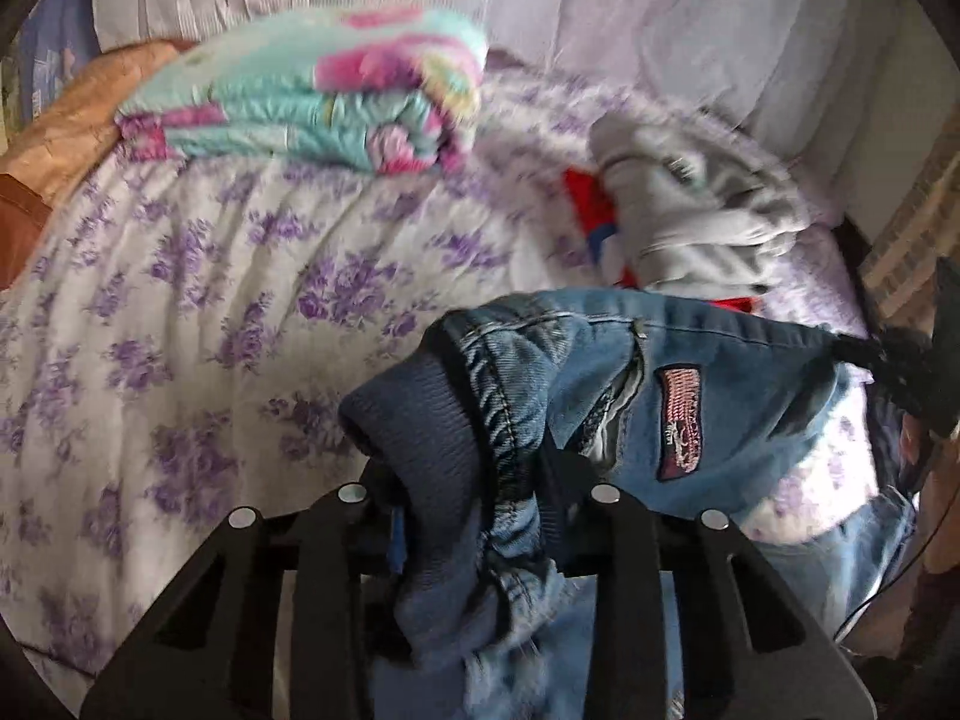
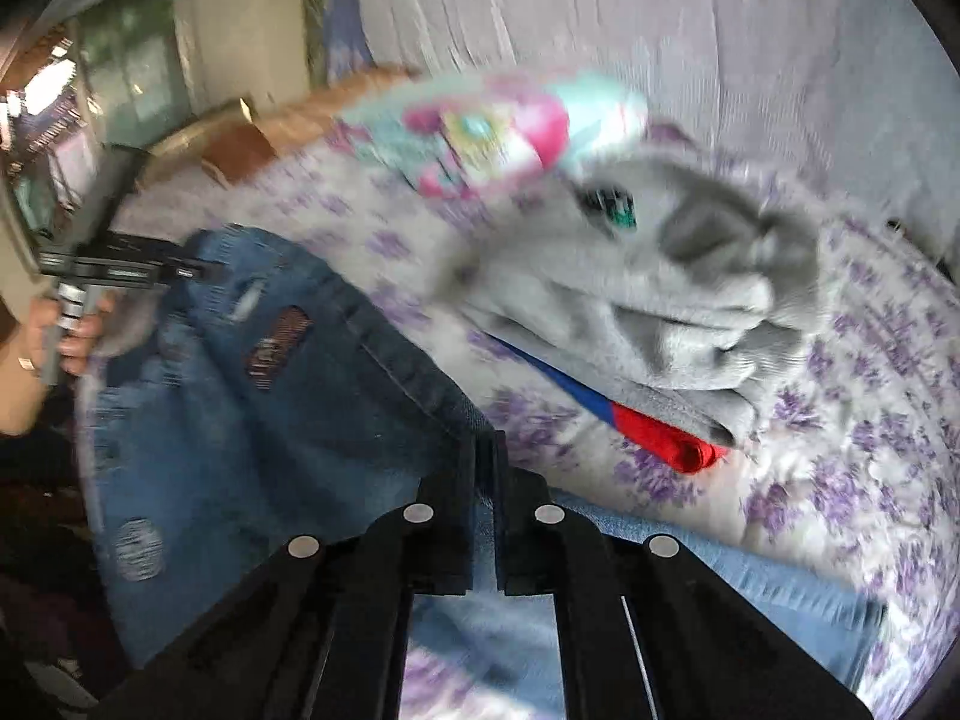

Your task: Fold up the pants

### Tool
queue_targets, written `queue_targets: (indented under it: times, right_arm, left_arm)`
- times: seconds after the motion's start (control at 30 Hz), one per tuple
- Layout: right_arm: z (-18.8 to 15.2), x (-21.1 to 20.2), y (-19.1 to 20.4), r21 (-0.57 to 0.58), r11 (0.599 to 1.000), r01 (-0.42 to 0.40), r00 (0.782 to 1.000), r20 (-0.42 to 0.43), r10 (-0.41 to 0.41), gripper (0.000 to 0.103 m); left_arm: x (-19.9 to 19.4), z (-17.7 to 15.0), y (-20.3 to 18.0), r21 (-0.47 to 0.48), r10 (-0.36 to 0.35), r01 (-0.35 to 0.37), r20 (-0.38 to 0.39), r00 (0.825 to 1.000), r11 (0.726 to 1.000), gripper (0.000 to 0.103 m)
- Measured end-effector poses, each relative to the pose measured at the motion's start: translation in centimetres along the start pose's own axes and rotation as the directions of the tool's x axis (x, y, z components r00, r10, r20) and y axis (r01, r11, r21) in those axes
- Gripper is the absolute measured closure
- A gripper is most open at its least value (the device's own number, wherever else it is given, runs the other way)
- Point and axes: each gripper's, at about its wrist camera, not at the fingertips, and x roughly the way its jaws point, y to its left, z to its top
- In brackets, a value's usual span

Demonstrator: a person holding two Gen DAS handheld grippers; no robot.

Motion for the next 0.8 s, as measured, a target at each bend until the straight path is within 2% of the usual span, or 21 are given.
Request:
queue_targets:
  times: [0.1, 0.17, 0.2, 0.23, 0.33, 0.4, 0.43, 0.53, 0.57, 0.6, 0.67, 0.77, 0.8]
  right_arm:
    - [-3.7, -5.2, 4.1, -0.034, 0.999, -0.03, 0.998, 0.051, 0.032, 0.098]
    - [-6.5, -6.5, 7.1, -0.035, 0.997, -0.071, 0.996, 0.059, 0.073, 0.098]
    - [-7.5, -6.0, 8.5, -0.031, 0.995, -0.091, 0.994, 0.049, 0.093, 0.098]
    - [-9.8, -5.8, 10.1, -0.03, 0.994, -0.106, 0.994, 0.031, 0.107, 0.098]
    - [-15.4, -3.1, 12.5, 0.048, 0.991, -0.129, 0.991, -0.02, 0.13, 0.098]
    - [-17.4, -1.6, 12.5, 0.102, 0.987, -0.124, 0.992, -0.025, 0.127, 0.098]
    - [-18.2, -1.0, 12.2, 0.145, 0.98, -0.135, 0.991, 0.003, 0.136, 0.098]
    - [-18.8, -1.2, 11.4, 0.207, 0.965, -0.164, 0.985, 0.081, 0.15, 0.098]
    - [-18.8, -1.2, 11.6, 0.208, 0.965, -0.16, 0.986, 0.089, 0.144, 0.098]
    - [-18.8, -1.1, 11.9, 0.205, 0.967, -0.154, 0.986, 0.093, 0.137, 0.098]
    - [-18.8, -1.0, 12.2, 0.198, 0.97, -0.143, 0.988, 0.091, 0.127, 0.097]
    - [-18.7, -0.8, 12.6, 0.186, 0.975, -0.121, 0.991, 0.086, 0.107, 0.097]
    - [-18.7, -0.7, 12.8, 0.183, 0.976, -0.116, 0.991, 0.087, 0.101, 0.095]
  left_arm:
    - [-3.8, -2.4, -0.8, 0.018, -0.035, 0.035, 0.048, 0.998, 0.999, 0.071]
    - [-5.9, -4.8, -1.2, 0.027, -0.057, 0.055, 0.059, 0.997, 0.998, 0.069]
    - [-6.8, -6.5, -1.4, 0.027, -0.061, 0.059, 0.052, 0.997, 0.998, 0.067]
    - [-7.2, -8.2, -1.3, 0.014, -0.047, 0.047, 0.029, 0.998, 0.999, 0.062]
    - [-7.2, -12.0, -0.4, -0.034, -0.032, 0.031, -0.033, 0.999, 0.999, 0.058]
    - [-7.3, -14.6, 0.1, -0.076, -0.043, 0.037, -0.08, 0.996, 0.996, 0.055]
    - [-7.5, -15.5, 0.4, -0.104, -0.06, 0.051, -0.088, 0.994, 0.993, 0.054]
    - [-8.8, -17.0, 1.1, -0.181, -0.092, 0.076, -0.082, 0.992, 0.981, 0.053]
    - [-9.2, -17.3, 1.3, -0.205, -0.111, 0.094, -0.075, 0.991, 0.974, 0.049]
    - [-9.6, -17.4, 1.5, -0.232, -0.139, 0.12, -0.067, 0.988, 0.965, 0.038]
    - [-10.4, -17.6, 1.6, -0.278, -0.19, 0.174, -0.033, 0.981, 0.945, 0.03]
    - [-11.0, -17.1, 0.8, -0.28, -0.215, 0.207, 0.003, 0.977, 0.937, 0.027]
    - [-10.8, -16.6, 0.5, -0.271, -0.188, 0.184, 0.014, 0.982, 0.945, 0.023]
